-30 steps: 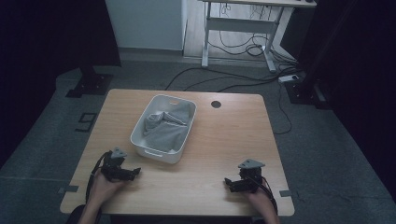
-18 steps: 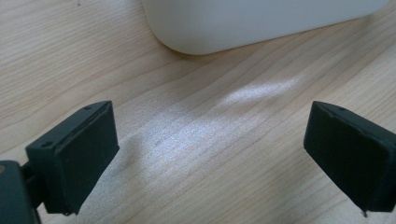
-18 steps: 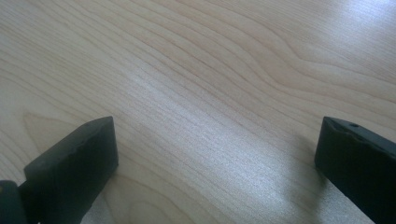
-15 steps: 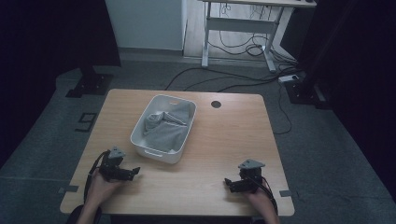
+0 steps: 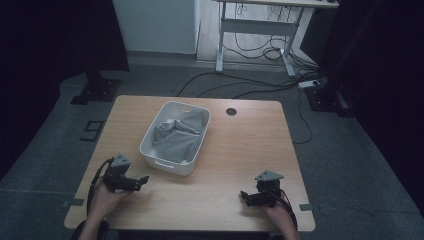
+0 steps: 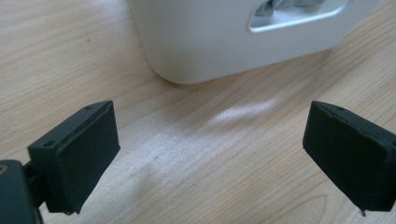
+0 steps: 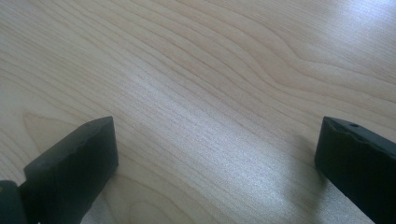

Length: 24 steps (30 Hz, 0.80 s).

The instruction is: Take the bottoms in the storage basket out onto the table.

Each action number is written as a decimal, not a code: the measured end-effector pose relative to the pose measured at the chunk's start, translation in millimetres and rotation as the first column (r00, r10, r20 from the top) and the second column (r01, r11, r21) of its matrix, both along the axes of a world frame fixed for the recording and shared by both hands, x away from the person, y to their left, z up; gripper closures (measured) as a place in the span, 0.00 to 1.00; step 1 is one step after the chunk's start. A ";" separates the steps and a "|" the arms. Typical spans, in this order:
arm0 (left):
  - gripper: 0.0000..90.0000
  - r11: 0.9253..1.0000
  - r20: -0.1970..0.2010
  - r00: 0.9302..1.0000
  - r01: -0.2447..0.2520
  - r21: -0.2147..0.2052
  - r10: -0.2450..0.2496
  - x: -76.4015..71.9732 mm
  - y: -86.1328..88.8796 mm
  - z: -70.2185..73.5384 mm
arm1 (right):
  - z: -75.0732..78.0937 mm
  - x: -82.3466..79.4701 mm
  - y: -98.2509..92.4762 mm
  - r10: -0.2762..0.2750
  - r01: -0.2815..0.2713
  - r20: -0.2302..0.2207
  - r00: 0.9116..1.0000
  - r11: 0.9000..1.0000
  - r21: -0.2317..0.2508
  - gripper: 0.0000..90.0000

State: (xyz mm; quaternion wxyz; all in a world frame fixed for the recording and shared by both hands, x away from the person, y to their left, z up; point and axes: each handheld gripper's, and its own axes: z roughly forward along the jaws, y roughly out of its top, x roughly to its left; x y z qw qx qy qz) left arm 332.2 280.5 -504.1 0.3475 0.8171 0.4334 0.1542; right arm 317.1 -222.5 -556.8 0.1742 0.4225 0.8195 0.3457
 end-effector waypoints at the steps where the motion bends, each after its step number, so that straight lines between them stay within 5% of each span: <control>1: 0.04 1.000 0.000 1.000 -0.001 0.000 0.001 -0.1 0.3 1.5 | 0.0 0.0 0.0 0.000 0.000 0.000 1.000 1.000 0.000 0.00; 24: 0.00 1.000 0.018 1.000 0.003 0.020 -0.004 8.6 -4.3 58.8 | -0.1 -0.6 0.2 -0.005 0.005 0.000 1.000 1.000 0.002 0.00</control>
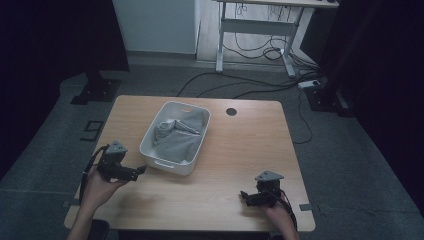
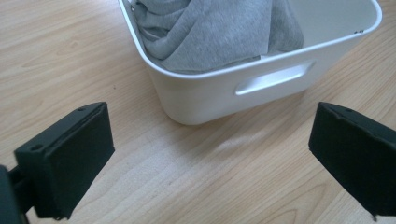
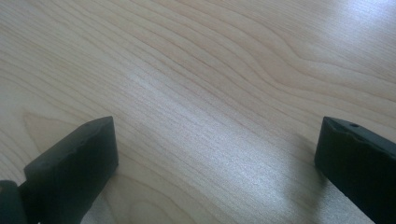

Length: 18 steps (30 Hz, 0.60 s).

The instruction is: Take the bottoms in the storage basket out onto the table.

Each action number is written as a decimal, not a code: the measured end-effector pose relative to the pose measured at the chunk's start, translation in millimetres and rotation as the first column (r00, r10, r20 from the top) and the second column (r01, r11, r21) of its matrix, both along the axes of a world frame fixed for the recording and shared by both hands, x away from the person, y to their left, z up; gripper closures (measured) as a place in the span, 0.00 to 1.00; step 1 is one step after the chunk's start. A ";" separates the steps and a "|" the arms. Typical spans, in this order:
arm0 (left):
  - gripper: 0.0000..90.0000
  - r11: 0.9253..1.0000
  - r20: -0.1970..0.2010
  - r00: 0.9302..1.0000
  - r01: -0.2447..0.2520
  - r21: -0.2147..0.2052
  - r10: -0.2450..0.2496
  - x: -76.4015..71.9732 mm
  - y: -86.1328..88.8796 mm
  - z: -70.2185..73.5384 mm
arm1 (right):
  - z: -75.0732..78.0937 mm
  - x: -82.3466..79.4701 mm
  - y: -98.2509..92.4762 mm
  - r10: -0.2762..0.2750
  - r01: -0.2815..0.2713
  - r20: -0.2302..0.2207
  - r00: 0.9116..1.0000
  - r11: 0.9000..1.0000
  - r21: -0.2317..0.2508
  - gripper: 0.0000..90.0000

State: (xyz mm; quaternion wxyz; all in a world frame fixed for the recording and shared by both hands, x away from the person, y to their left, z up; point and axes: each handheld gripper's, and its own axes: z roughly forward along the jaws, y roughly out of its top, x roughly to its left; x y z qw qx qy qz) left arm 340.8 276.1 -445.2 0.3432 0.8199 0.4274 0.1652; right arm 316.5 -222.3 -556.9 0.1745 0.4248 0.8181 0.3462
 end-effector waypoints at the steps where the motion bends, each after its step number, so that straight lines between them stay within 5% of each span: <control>1: 0.00 1.000 0.001 1.000 0.000 0.001 0.000 1.3 -0.8 2.0 | 0.0 0.0 0.0 0.000 0.000 0.000 1.000 1.000 0.000 0.00; 18: 0.00 1.000 0.014 1.000 0.019 0.017 -0.019 38.9 -29.1 22.2 | -0.1 0.2 -0.1 0.002 -0.002 0.002 1.000 1.000 -0.001 0.00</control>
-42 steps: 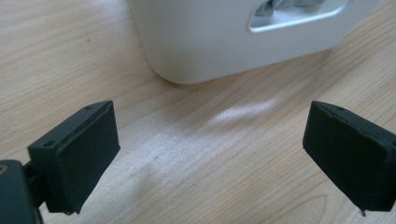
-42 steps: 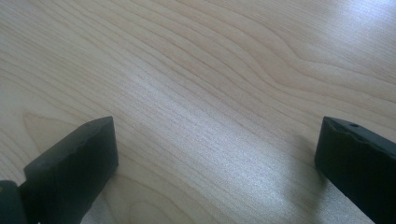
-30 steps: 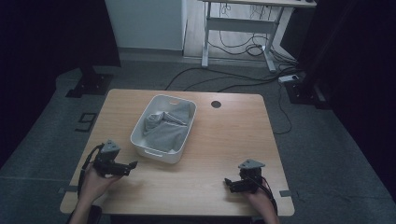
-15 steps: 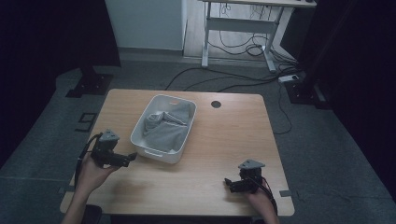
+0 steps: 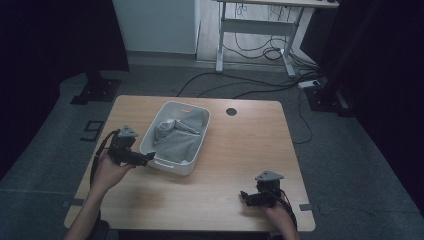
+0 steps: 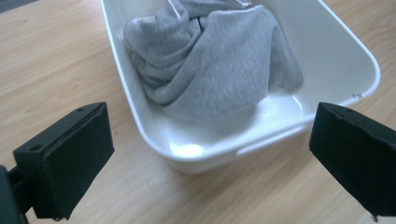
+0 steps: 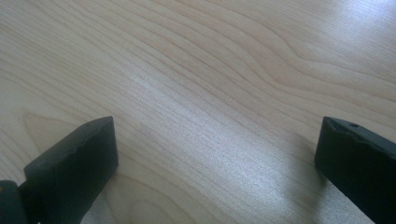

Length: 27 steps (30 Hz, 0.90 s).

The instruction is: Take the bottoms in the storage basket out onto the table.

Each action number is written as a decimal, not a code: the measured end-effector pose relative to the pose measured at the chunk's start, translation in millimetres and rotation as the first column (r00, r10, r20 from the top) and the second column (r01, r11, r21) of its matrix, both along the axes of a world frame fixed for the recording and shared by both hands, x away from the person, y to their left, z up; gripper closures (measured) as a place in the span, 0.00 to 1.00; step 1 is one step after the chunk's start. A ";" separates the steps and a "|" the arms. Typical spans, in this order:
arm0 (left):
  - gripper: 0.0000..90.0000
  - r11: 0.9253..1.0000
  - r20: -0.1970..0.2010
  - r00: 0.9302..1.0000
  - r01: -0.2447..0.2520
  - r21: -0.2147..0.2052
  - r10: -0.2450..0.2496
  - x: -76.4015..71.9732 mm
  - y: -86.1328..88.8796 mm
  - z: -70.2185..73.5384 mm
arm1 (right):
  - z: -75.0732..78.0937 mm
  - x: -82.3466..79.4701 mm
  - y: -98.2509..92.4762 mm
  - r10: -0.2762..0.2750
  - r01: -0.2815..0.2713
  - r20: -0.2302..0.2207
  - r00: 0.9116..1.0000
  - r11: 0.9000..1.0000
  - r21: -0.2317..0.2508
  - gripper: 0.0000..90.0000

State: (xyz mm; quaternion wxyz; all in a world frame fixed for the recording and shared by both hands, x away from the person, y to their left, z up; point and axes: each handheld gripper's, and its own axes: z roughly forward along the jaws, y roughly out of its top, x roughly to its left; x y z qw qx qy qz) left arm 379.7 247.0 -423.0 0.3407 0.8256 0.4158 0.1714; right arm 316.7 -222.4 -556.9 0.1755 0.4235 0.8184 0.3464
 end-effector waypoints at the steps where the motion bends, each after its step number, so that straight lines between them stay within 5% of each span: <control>1: 0.00 1.000 0.002 1.000 0.001 0.004 -0.001 2.0 -1.7 0.3 | 0.0 0.0 0.0 0.000 0.000 0.000 1.000 1.000 0.000 0.00; 27: 0.00 0.998 0.032 0.999 0.013 0.058 -0.014 75.7 -69.0 6.0 | -0.2 0.0 0.0 0.000 0.000 0.002 1.000 1.000 0.001 0.00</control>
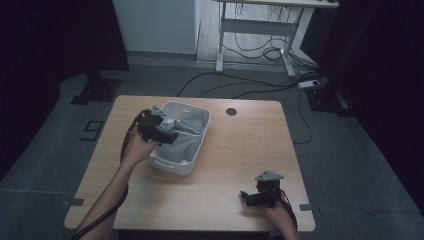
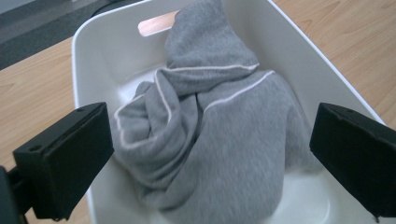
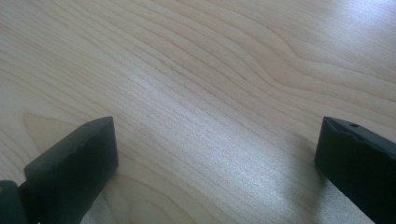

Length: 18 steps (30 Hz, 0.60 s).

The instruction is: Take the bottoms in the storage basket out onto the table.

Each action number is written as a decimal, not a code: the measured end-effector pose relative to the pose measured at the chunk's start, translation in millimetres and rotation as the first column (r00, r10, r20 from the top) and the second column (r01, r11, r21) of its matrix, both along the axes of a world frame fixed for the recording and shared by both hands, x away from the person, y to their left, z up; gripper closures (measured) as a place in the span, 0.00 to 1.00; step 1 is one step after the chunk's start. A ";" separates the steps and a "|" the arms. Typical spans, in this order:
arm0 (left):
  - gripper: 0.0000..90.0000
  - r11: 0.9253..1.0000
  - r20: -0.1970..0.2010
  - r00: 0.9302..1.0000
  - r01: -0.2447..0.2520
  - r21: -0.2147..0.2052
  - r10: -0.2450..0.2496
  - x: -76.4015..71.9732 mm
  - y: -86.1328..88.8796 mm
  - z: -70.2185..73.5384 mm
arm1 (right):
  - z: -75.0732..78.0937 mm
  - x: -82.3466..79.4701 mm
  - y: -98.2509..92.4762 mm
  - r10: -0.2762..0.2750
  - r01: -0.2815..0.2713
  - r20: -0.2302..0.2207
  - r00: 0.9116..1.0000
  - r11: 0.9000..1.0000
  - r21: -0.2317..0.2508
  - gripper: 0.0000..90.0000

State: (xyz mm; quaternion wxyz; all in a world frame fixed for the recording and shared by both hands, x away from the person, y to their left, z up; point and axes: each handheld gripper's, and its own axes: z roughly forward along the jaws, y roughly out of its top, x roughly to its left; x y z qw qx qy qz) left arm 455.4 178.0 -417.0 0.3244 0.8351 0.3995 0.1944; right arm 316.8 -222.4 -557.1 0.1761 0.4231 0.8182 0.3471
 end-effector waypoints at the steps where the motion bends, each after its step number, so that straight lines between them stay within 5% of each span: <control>1: 0.00 1.000 0.002 1.000 0.003 0.006 -0.003 2.8 -3.2 -0.6 | 0.0 0.0 0.0 0.000 0.000 0.000 1.000 1.000 0.000 0.00; 5: 0.00 1.000 0.002 1.000 0.009 0.012 -0.009 13.3 -14.9 -2.6 | 0.0 0.0 0.0 0.000 0.000 -0.001 1.000 1.000 0.000 0.00; 12: 0.00 0.996 -0.019 1.000 0.007 0.087 -0.005 34.0 -35.5 -14.4 | 0.0 -0.1 0.0 0.000 0.000 -0.001 1.000 1.000 0.001 0.00; 18: 0.00 0.995 -0.062 0.998 -0.016 0.095 0.022 47.3 -39.0 -30.6 | 0.0 0.0 0.0 0.000 0.000 0.000 1.000 1.000 0.000 0.00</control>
